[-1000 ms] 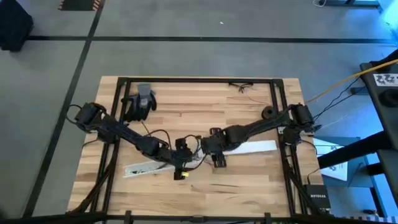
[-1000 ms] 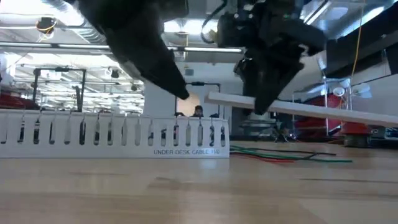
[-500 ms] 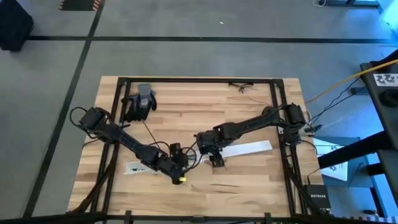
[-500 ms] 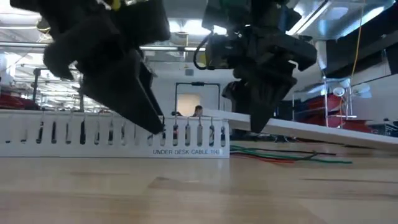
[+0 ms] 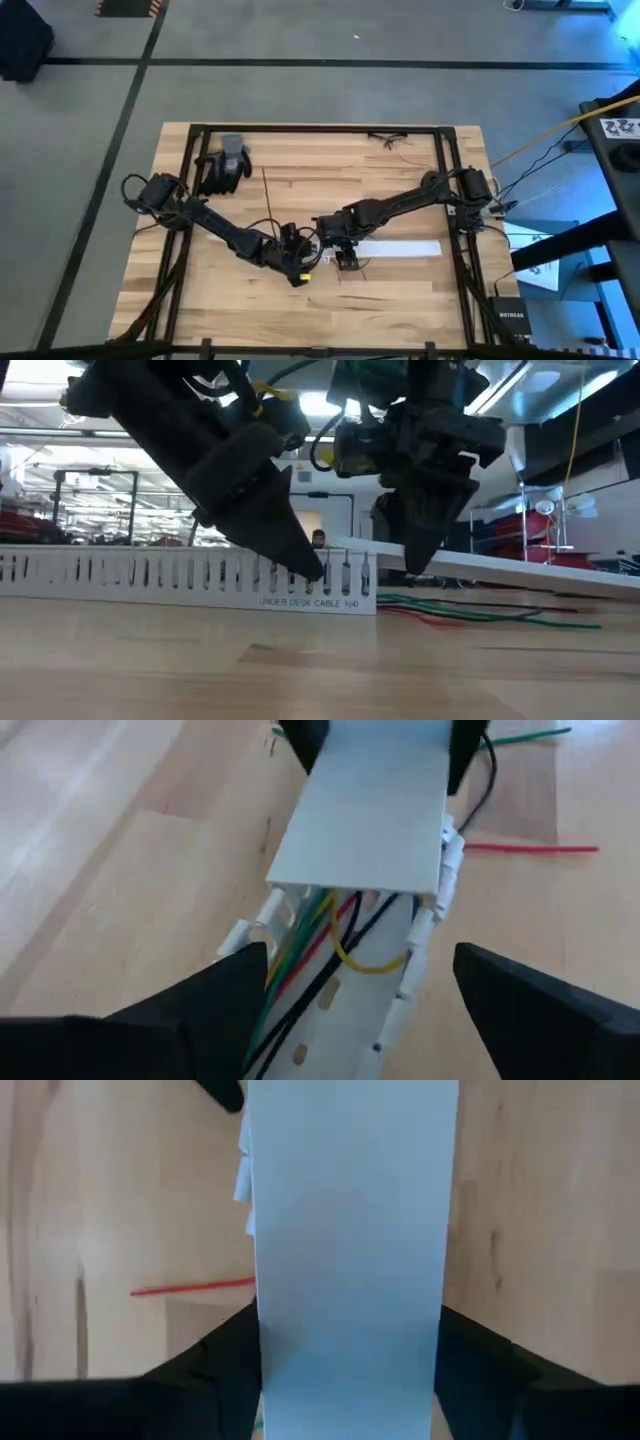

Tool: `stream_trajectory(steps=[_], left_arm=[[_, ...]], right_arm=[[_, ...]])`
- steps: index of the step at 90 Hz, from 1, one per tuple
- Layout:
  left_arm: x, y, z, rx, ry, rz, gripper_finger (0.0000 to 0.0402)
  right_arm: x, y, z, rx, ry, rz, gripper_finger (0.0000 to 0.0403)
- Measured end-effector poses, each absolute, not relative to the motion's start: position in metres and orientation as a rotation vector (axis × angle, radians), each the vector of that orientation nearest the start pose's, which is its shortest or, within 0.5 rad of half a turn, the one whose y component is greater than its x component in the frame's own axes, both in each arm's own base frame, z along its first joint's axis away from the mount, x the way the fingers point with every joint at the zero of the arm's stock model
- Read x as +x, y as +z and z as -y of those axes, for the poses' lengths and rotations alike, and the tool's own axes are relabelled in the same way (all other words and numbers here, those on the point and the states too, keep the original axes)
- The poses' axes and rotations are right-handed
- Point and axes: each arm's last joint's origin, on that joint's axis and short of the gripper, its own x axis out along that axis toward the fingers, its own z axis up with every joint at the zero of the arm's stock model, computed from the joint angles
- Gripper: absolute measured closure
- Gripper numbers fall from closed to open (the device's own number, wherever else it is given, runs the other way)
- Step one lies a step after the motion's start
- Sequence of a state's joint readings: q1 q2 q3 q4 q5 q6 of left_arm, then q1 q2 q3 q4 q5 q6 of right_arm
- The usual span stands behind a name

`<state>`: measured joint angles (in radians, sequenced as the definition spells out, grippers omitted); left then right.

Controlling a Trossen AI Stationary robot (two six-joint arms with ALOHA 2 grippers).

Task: Ziptie cables
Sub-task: Close the white cable duct

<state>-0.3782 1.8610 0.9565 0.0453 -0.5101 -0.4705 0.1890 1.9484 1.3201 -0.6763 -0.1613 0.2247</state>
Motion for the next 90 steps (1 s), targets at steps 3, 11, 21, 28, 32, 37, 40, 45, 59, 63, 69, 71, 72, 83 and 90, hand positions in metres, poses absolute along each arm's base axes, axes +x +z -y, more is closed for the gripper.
stream_trajectory(steps=[3, 11, 21, 28, 32, 37, 40, 45, 59, 63, 69, 71, 72, 83, 90], left_arm=[[0.335, 0.131, 0.118, -0.079, 0.308, -0.718, 0.0086], [0.335, 0.131, 0.117, -0.089, 0.322, -0.711, 0.0086], [0.336, 0.131, 0.117, -0.094, 0.333, -0.702, 0.0086], [0.337, 0.128, 0.117, -0.095, 0.345, -0.692, 0.0086], [0.338, 0.127, 0.117, -0.095, 0.35, -0.681, 0.0086], [0.34, 0.123, 0.118, -0.098, 0.35, -0.673, 0.0086], [0.34, 0.121, 0.118, -0.097, 0.35, -0.671, 0.0086], [0.341, 0.119, 0.118, -0.094, 0.349, -0.672, 0.0086], [0.342, 0.119, 0.119, -0.09, 0.344, -0.667, 0.0086], [0.342, 0.12, 0.119, -0.092, 0.342, -0.663, 0.0086], [0.342, 0.12, 0.12, -0.092, 0.335, -0.661, 0.0086], [0.342, 0.12, 0.12, -0.092, 0.335, -0.661, 0.0086], [0.342, 0.12, 0.12, -0.091, 0.334, -0.661, 0.0086], [0.342, 0.12, 0.12, -0.094, 0.334, -0.658, 0.0086], [0.343, 0.12, 0.119, -0.097, 0.336, -0.653, 0.0086]], right_arm=[[0.368, 0.16, -0.077, 0.183, 0.13, -1.338, 0.0173], [0.367, 0.16, -0.084, 0.201, 0.084, -1.334, 0.0173], [0.366, 0.16, -0.092, 0.198, 0.052, -1.325, 0.0173], [0.366, 0.16, -0.096, 0.198, 0.035, -1.315, 0.0173], [0.366, 0.161, -0.098, 0.202, 0.033, -1.317, 0.0173], [0.366, 0.161, -0.098, 0.205, 0.032, -1.32, 0.0173], [0.366, 0.161, -0.098, 0.209, 0.036, -1.321, 0.0173], [0.366, 0.161, -0.098, 0.218, 0.04, -1.324, 0.0173], [0.367, 0.162, -0.094, 0.277, 0.097, -1.338, 0.0173], [0.368, 0.162, -0.095, 0.292, 0.115, -1.339, 0.0173], [0.368, 0.162, -0.095, 0.306, 0.129, -1.34, 0.0173], [0.368, 0.163, -0.095, 0.307, 0.13, -1.339, 0.0173], [0.368, 0.163, -0.096, 0.308, 0.13, -1.338, 0.0173], [0.368, 0.164, -0.096, 0.323, 0.127, -1.335, 0.0173], [0.369, 0.164, -0.097, 0.345, 0.111, -1.327, 0.0173]])
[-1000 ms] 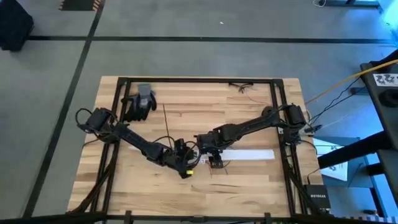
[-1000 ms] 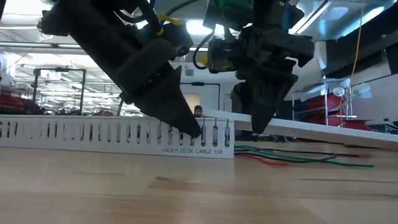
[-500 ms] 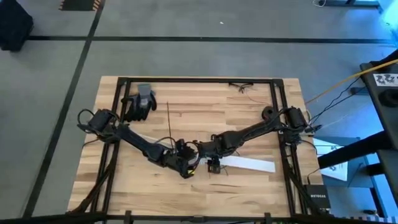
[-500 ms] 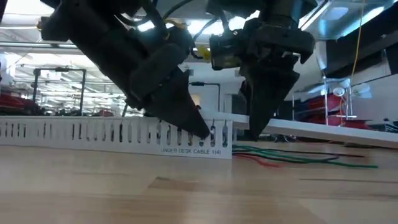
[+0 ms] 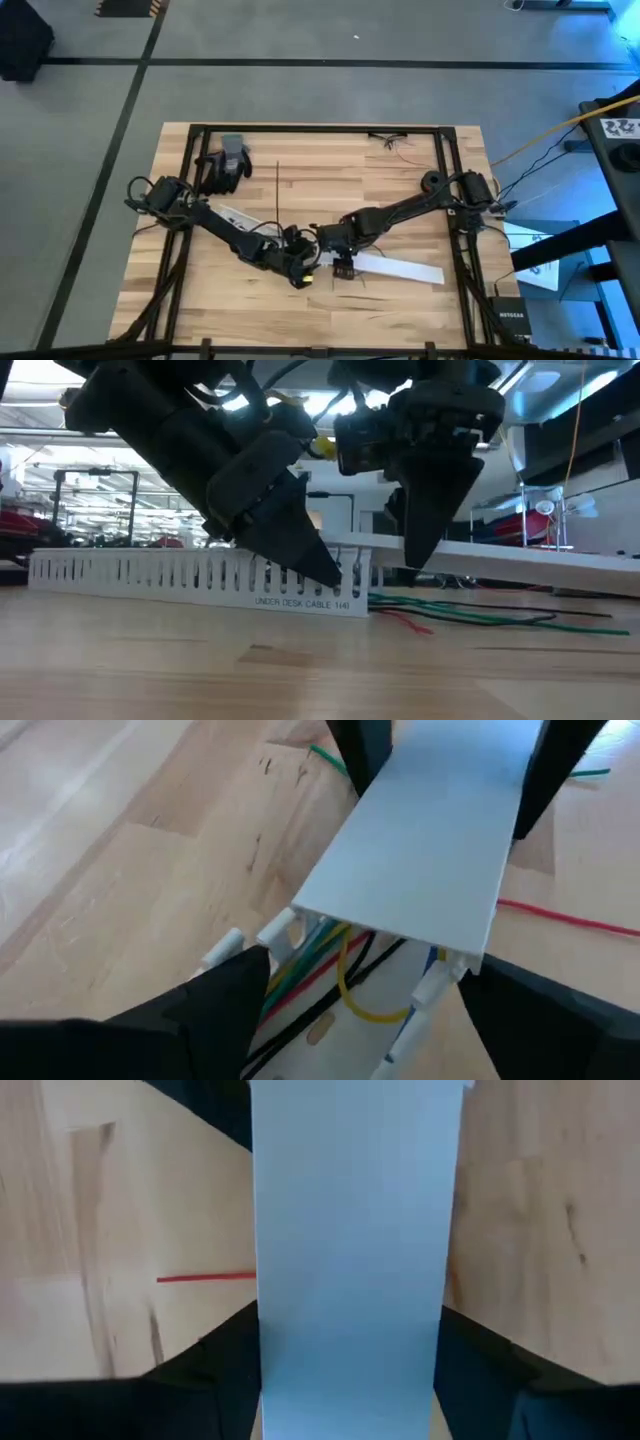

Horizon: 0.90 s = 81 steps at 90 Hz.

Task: Ziptie cables
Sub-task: Close the white cable duct

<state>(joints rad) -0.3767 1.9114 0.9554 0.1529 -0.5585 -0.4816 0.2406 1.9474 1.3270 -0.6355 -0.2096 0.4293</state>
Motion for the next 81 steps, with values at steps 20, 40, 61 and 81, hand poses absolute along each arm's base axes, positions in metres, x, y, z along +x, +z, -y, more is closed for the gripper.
stream_trajectory(steps=[20, 40, 61, 81], left_arm=[[0.344, 0.12, 0.117, -0.113, 0.35, -0.645, 0.0086], [0.345, 0.12, 0.113, -0.11, 0.376, -0.634, 0.0086], [0.342, 0.124, 0.12, -0.019, 0.331, -0.656, 0.0086], [0.332, 0.149, 0.126, 0.07, 0.258, -0.679, 0.0086]], right_arm=[[0.372, 0.155, -0.101, 0.341, 0.057, -1.319, 0.0173], [0.373, 0.154, -0.1, 0.274, -0.078, -1.272, 0.0173], [0.372, 0.153, -0.098, 0.201, -0.136, -1.261, 0.0173], [0.373, 0.153, -0.099, 0.119, -0.151, -1.231, 0.0173]])
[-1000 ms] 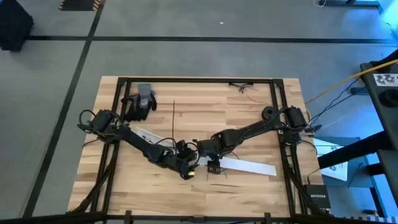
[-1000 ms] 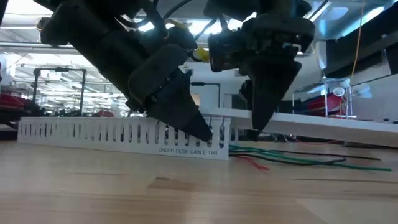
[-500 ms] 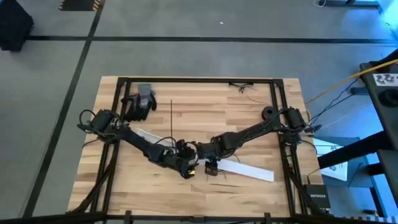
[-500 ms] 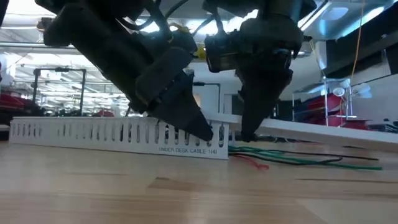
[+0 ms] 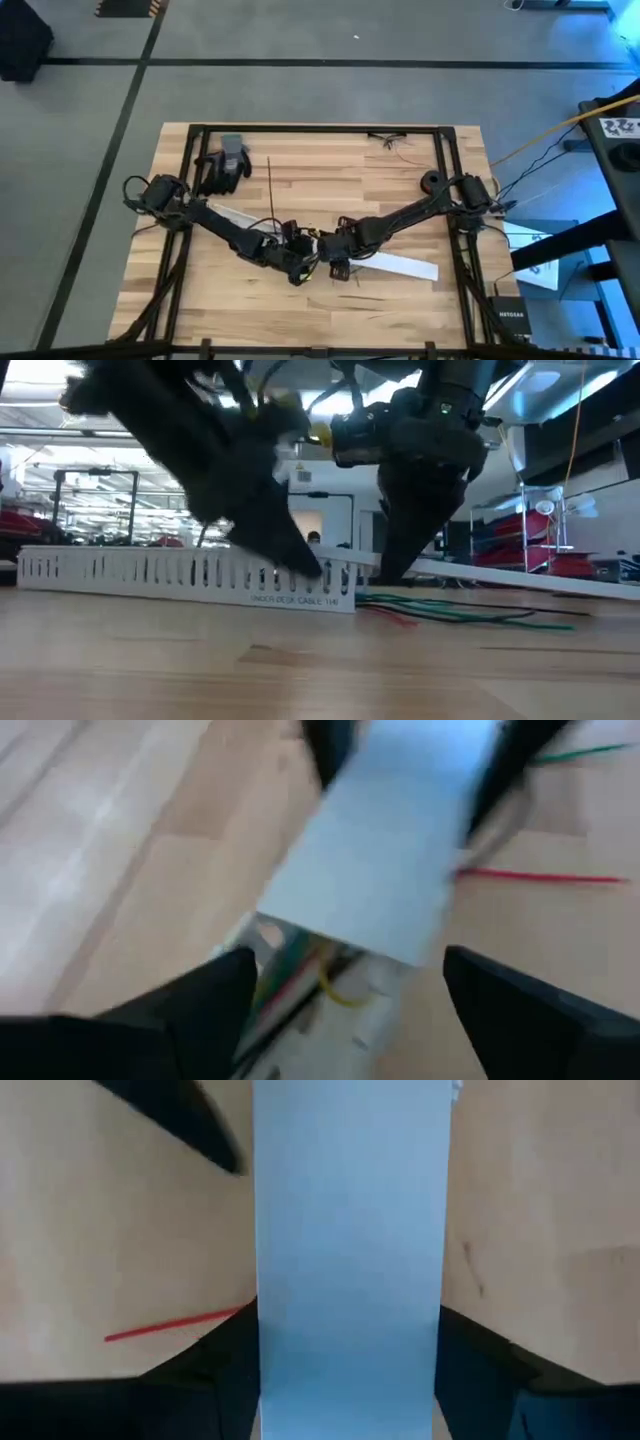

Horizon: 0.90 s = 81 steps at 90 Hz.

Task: Ziptie cables
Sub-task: Close the white cable duct

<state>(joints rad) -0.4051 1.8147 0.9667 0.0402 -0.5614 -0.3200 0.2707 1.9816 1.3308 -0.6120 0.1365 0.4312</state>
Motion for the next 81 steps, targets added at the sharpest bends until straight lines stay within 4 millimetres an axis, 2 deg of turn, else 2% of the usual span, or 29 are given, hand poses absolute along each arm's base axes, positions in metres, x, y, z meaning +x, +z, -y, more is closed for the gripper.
stream_trajectory(steps=[28, 41, 54, 68, 81], left_arm=[[0.316, 0.179, 0.119, 0.16, 0.237, -0.711, 0.0086], [0.311, 0.173, 0.104, 0.251, 0.239, -0.836, 0.0086], [0.313, 0.164, 0.09, 0.241, 0.031, -0.934, 0.0086], [0.318, 0.163, 0.072, 0.253, 0.034, -0.945, 0.0086], [0.323, 0.166, 0.066, 0.271, 0.04, -0.891, 0.0086]], right_arm=[[0.373, 0.153, -0.099, 0.122, -0.157, -1.236, 0.0173], [0.372, 0.152, -0.098, 0.126, -0.155, -1.24, 0.0173], [0.372, 0.152, -0.098, 0.127, -0.154, -1.246, 0.0173], [0.371, 0.152, -0.098, 0.13, -0.156, -1.254, 0.0173], [0.371, 0.152, -0.098, 0.131, -0.155, -1.257, 0.0173]])
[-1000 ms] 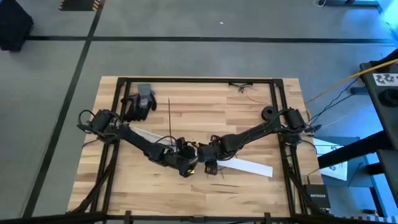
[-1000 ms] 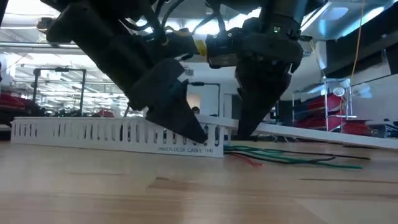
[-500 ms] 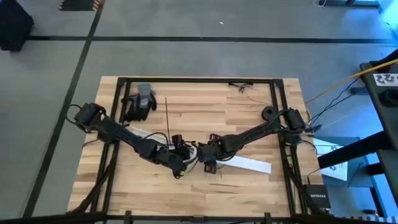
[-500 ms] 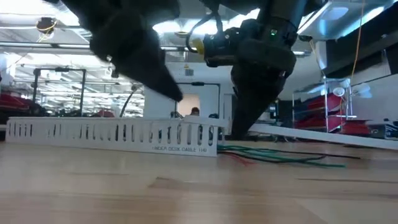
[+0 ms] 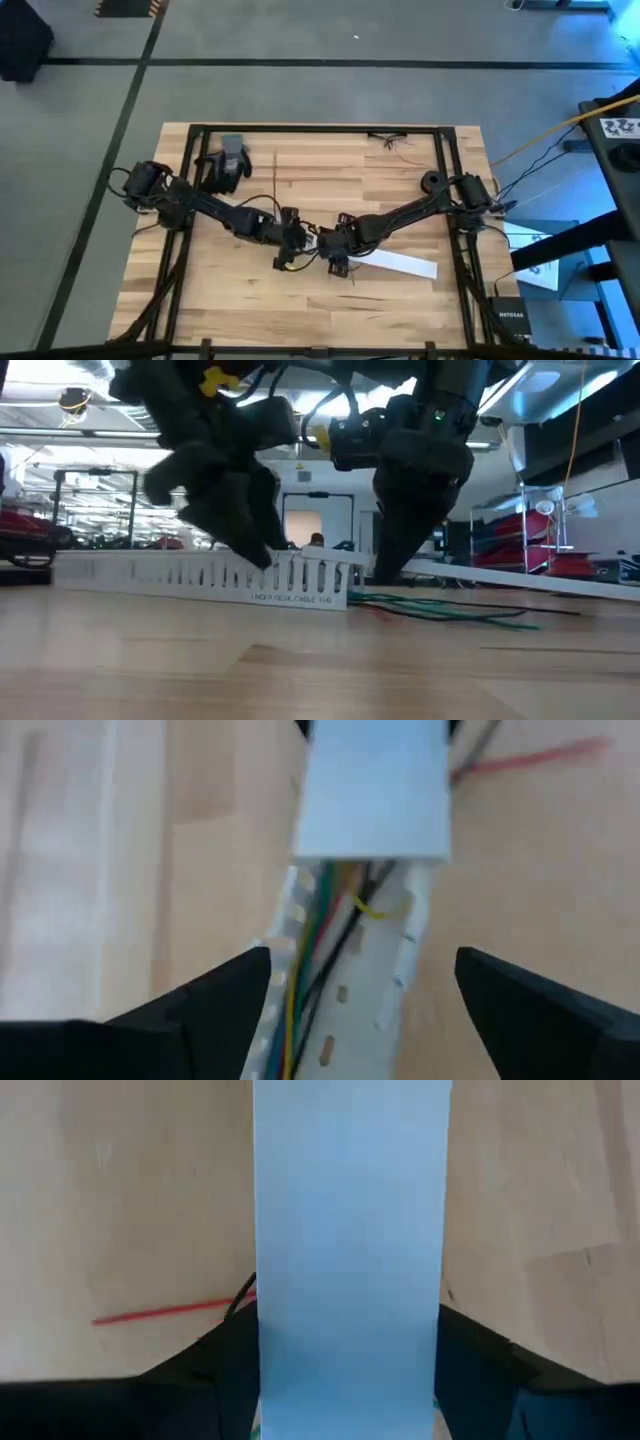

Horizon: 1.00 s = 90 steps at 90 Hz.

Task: Ziptie cables
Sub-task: Close the white cable duct

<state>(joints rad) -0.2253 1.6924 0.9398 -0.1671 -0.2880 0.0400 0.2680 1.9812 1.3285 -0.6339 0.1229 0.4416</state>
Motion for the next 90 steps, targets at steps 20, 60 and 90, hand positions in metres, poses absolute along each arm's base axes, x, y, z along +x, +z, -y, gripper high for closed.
stream_trajectory(steps=[20, 60, 90], left_arm=[[0.325, 0.166, 0.059, 0.324, 0.033, -0.896, 0.0086], [0.338, 0.129, 0.066, 0.115, -0.039, -0.939, 0.0142], [0.339, 0.127, 0.081, 0.047, -0.041, -0.894, 0.0167]], right_arm=[[0.371, 0.152, -0.098, 0.13, -0.153, -1.256, 0.0173], [0.371, 0.152, -0.098, 0.099, -0.12, -1.259, 0.0173], [0.372, 0.152, -0.101, 0.082, -0.025, -1.26, 0.0173]])
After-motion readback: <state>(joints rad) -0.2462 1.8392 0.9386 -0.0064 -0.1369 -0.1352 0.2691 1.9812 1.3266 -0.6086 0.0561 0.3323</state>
